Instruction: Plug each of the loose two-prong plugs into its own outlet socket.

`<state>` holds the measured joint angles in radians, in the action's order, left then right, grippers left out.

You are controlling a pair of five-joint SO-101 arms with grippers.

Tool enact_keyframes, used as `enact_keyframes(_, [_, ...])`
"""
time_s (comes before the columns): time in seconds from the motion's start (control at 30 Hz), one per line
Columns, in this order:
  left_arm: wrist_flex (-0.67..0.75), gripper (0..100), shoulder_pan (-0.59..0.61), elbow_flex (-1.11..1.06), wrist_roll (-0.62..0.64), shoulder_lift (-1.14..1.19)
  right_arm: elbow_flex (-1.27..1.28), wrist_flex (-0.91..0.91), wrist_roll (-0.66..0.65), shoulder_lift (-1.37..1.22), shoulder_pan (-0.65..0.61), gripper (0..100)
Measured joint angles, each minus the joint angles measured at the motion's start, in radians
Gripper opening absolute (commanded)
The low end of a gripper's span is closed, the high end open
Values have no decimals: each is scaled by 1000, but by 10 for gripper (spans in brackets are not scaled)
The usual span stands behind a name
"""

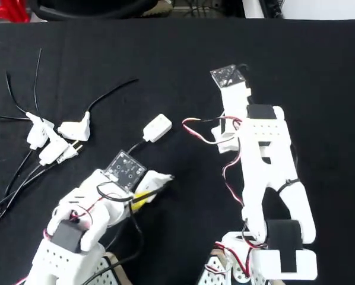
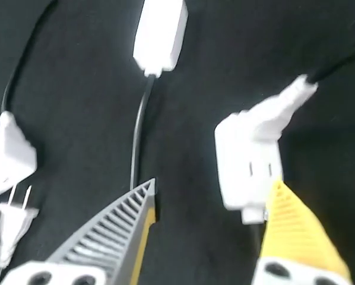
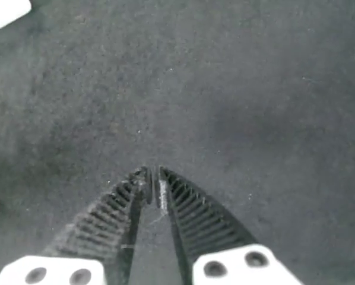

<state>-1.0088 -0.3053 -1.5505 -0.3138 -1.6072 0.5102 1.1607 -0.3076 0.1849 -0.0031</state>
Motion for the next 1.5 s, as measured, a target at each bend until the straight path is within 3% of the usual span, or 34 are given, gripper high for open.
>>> enact_keyframes(0.17, [129, 289, -35, 0, 29, 163, 0, 0, 0, 0, -3, 12])
enact_keyframes(0.4, [334, 289, -44, 84, 31, 559, 0, 0, 0, 0, -3, 12])
enact_keyframes(0.67, [393, 255, -44, 241, 31, 928, 0, -51, 0, 0, -3, 12])
enact_keyframes(0.87, [393, 20, -44, 259, 31, 950, 0, -61, 0, 0, -3, 12])
enact_keyframes(1.1, [387, 28, -40, 270, 31, 947, 0, -61, 0, 0, -3, 12])
enact_keyframes(1.2, [308, 28, -9, 315, 31, 893, 0, -61, 0, 0, -3, 12])
enact_keyframes(1.5, [120, 28, 296, 430, -8, 628, 0, -61, 0, 0, -3, 12])
